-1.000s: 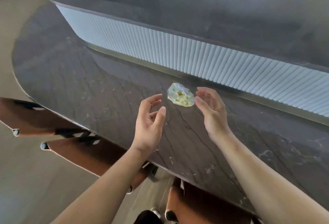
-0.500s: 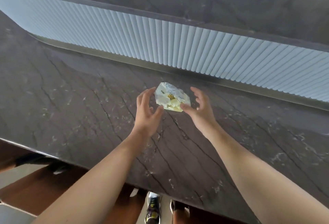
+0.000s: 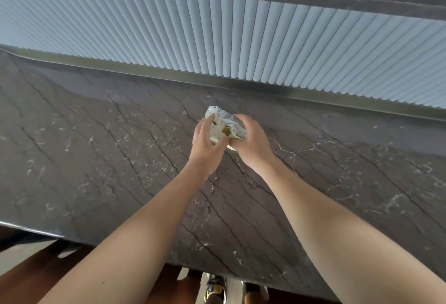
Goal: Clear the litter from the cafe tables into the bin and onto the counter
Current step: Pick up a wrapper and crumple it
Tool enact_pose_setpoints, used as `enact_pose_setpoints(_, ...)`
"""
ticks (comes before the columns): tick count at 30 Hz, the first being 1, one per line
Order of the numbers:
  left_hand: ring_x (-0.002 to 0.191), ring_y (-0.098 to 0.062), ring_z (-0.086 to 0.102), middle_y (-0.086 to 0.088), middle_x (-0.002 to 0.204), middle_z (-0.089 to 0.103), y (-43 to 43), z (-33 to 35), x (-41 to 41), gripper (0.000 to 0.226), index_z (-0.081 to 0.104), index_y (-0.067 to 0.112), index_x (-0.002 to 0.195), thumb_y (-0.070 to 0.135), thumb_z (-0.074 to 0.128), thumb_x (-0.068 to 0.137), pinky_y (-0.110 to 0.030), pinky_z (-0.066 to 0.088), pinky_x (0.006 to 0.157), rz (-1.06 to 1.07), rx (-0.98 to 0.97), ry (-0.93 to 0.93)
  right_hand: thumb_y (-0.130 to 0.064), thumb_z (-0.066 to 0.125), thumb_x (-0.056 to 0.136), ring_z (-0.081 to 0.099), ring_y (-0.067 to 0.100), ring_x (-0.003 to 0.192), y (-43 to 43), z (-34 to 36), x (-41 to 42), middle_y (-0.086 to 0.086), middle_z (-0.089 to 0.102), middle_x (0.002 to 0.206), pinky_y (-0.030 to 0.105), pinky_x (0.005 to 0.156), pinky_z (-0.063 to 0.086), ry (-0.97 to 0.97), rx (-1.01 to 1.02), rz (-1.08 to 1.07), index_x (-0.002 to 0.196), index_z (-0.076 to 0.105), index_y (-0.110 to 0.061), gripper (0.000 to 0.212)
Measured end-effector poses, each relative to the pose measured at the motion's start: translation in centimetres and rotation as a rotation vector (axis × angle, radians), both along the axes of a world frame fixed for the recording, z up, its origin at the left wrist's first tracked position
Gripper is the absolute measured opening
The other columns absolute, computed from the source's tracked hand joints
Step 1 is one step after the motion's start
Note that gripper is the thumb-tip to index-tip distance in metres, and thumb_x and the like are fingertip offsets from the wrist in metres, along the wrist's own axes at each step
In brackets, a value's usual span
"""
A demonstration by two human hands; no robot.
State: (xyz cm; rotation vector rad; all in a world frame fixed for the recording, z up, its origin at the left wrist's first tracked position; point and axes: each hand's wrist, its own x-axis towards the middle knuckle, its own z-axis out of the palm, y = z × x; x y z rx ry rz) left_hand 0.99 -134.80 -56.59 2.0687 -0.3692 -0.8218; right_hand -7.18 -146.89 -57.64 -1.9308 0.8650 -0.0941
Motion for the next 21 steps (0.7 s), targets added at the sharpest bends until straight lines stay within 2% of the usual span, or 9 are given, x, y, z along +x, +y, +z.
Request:
enact_pose_setpoints(3,0.144,-0.018,0.039,0.001,0.159,0.033,0.6,1.8,-1.2,0.070,0.030,0.034,0.162,0.026,0.063,0.101,-0.045,0.036,0.123,-0.035,-0.037,-0.025,-0.018,0.083,0.086,0.061,0.016,0.120,0.0,1.4,-1.7,-0.004,0.064,0.129,0.030,0.096,0.049,-0.047,0.070,-0.078,0.139,0.058,-0.029,0.060)
enact_pose_setpoints(6,0.141,-0.009,0.038,0.001,0.160,0.033,1.0,5.1,-2.3,0.073,0.027,0.033,0.164,0.023,0.063,0.101,-0.041,0.038,0.121,-0.087,-0.094,-0.081,-0.018,0.080,0.088,0.063,0.013,0.120,0.0,4.7,-4.2,-0.009,0.066,0.129,0.039,0.102,0.052,-0.118,0.113,-0.151,0.137,0.059,-0.031,0.054)
enact_pose_setpoints(8,0.146,-0.015,0.041,0.005,0.165,0.027,1.3,7.7,-3.1,0.074,0.025,0.037,0.164,0.024,0.063,0.102,-0.043,0.042,0.120,-0.125,-0.149,-0.103,-0.017,0.080,0.088,0.066,0.008,0.116,0.1,7.7,-5.9,-0.015,0.069,0.124,0.040,0.102,0.055,-0.175,0.141,-0.221,0.131,0.061,-0.036,0.050)
enact_pose_setpoints(10,0.145,-0.025,0.049,0.011,0.166,0.024,1.8,10.6,-4.2,0.071,0.025,0.046,0.161,0.025,0.063,0.104,-0.049,0.045,0.119,-0.152,-0.237,-0.121,-0.016,0.080,0.089,0.067,-0.005,0.106,0.2,11.3,-7.7,-0.027,0.071,0.113,0.031,0.093,0.055,-0.239,0.147,-0.293,0.117,0.060,-0.049,0.048)
enact_pose_setpoints(11,0.144,-0.021,0.049,0.012,0.165,0.026,2.2,12.1,-4.9,0.069,0.025,0.051,0.157,0.025,0.063,0.104,-0.050,0.044,0.120,-0.162,-0.283,-0.131,-0.017,0.081,0.089,0.067,-0.009,0.104,0.3,13.2,-8.7,-0.033,0.070,0.109,0.026,0.090,0.054,-0.273,0.145,-0.329,0.113,0.059,-0.052,0.048)
enact_pose_setpoints(14,0.146,0.008,0.038,0.022,0.162,0.028,3.5,16.7,-7.2,0.065,0.027,0.054,0.154,0.034,0.063,0.104,-0.046,0.040,0.124,-0.190,-0.410,-0.145,-0.019,0.082,0.090,0.067,0.003,0.115,1.5,19.0,-12.1,-0.023,0.069,0.121,0.028,0.093,0.057,-0.403,0.145,-0.439,0.119,0.061,-0.047,0.046)
enact_pose_setpoints(15,0.145,0.011,0.038,0.024,0.162,0.028,4.1,18.3,-8.0,0.066,0.028,0.053,0.156,0.040,0.063,0.101,-0.045,0.041,0.122,-0.199,-0.448,-0.138,-0.018,0.083,0.089,0.068,0.005,0.115,2.1,21.1,-13.3,-0.021,0.069,0.121,0.028,0.089,0.059,-0.458,0.154,-0.476,0.119,0.061,-0.047,0.047)
enact_pose_setpoints(18,0.144,0.017,0.035,0.027,0.166,0.028,6.0,23.1,-9.7,0.071,0.029,0.050,0.160,0.053,0.059,0.096,-0.035,0.042,0.117,-0.260,-0.557,-0.199,-0.026,0.085,0.079,0.071,0.000,0.105,4.3,27.2,-16.7,-0.024,0.070,0.112,0.020,0.075,0.061,-0.619,0.124,-0.566,0.118,0.063,-0.048,0.050)
enact_pose_setpoints(21,0.150,0.011,0.029,0.035,0.164,0.026,7.2,27.1,-11.0,0.065,0.027,0.055,0.158,0.052,0.055,0.099,-0.020,0.040,0.113,-0.323,-0.635,-0.285,-0.034,0.085,0.070,0.073,0.014,0.110,6.3,31.5,-19.3,-0.007,0.071,0.118,0.030,0.078,0.064,-0.728,0.092,-0.627,0.123,0.065,-0.040,0.057)
